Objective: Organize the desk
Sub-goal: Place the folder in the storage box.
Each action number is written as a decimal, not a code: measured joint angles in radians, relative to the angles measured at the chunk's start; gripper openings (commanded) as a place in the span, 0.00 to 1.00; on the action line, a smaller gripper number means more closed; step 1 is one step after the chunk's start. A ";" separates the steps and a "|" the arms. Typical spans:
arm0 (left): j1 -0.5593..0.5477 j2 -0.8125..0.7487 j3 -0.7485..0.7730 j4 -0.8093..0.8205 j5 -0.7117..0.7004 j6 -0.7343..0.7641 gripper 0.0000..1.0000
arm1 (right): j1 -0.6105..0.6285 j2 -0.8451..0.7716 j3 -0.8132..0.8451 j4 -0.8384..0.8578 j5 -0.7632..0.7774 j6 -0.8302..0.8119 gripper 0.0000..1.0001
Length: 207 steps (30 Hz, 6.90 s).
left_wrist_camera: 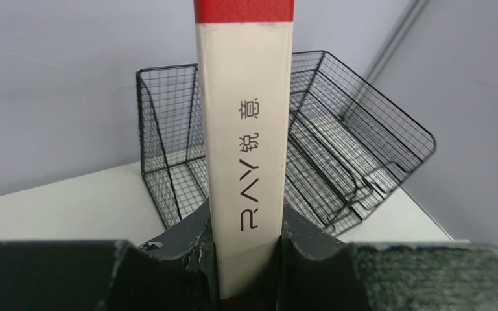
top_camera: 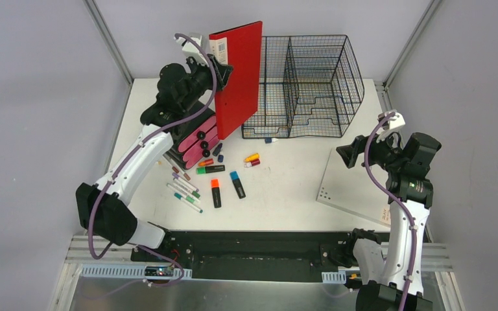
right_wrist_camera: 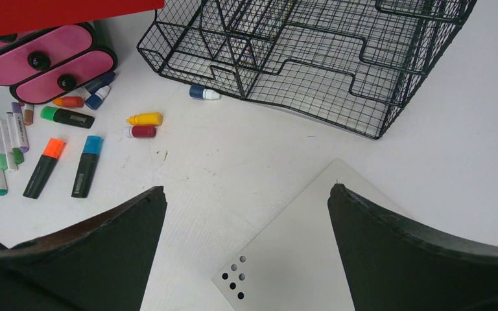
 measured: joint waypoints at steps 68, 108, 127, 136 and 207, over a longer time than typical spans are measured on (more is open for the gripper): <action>0.007 0.724 1.003 -0.455 -0.014 0.107 0.66 | 0.006 -0.017 0.000 0.000 -0.023 0.003 0.99; 0.010 0.510 0.409 0.017 -0.098 0.129 0.00 | 0.006 -0.021 0.000 0.000 -0.024 0.004 0.99; -0.039 0.520 0.198 0.369 -0.189 0.129 0.00 | 0.006 -0.021 0.000 0.000 -0.029 0.005 0.99; -0.042 0.525 0.138 0.469 -0.190 0.132 0.00 | 0.005 -0.024 0.000 0.000 -0.032 0.005 0.99; -0.158 0.547 0.103 0.367 -0.237 0.420 0.00 | -0.001 -0.025 -0.011 0.000 -0.042 0.008 0.99</action>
